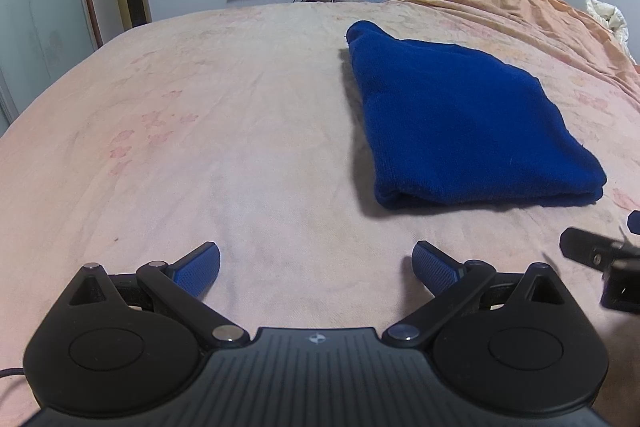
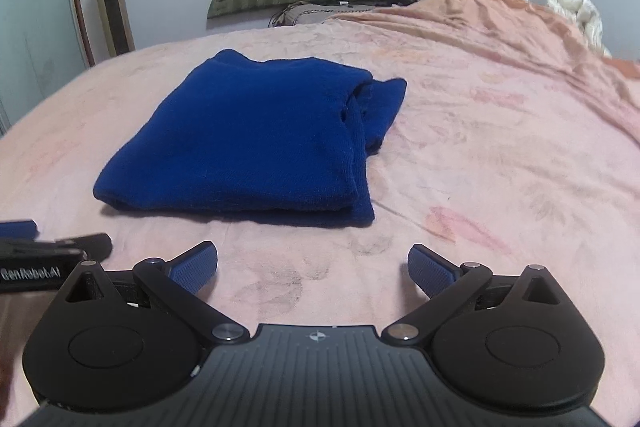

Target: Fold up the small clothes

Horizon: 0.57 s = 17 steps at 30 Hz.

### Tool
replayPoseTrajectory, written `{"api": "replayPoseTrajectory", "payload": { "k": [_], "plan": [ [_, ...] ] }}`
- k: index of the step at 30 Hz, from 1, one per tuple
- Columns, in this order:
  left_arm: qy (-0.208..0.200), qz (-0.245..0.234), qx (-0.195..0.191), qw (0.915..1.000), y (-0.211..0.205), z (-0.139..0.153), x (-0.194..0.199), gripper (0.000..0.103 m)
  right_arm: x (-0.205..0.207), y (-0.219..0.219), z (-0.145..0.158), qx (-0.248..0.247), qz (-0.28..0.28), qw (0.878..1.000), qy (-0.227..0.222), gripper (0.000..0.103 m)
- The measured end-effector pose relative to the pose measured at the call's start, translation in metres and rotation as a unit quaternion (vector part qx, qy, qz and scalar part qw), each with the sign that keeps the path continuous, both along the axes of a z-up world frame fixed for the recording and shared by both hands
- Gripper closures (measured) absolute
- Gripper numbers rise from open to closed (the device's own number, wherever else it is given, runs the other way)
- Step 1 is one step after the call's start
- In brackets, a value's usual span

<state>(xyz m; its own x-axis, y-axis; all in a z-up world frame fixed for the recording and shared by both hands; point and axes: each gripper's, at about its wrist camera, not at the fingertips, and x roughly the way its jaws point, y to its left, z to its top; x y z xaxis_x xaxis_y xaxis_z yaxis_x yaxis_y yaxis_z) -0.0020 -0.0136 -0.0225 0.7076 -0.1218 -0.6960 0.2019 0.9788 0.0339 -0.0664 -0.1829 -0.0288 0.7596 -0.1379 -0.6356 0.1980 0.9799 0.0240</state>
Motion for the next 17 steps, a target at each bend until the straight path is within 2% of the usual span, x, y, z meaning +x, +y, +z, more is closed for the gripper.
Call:
{"api": "replayPoseTrajectory", "payload": {
  "k": [12,17],
  "plan": [
    [0.011,-0.004,0.003,0.9999,0.0012,0.0064,0.0018,0.0,0.0013,0.0033,0.0062,0.004,0.018,1.0,0.001,0.0],
    [-0.013,-0.007,0.023,0.9996,0.0002,0.0111,-0.0025,0.0,-0.0007,-0.0038,0.0091,0.009,0.02,1.0,-0.005,0.0]
  ]
}}
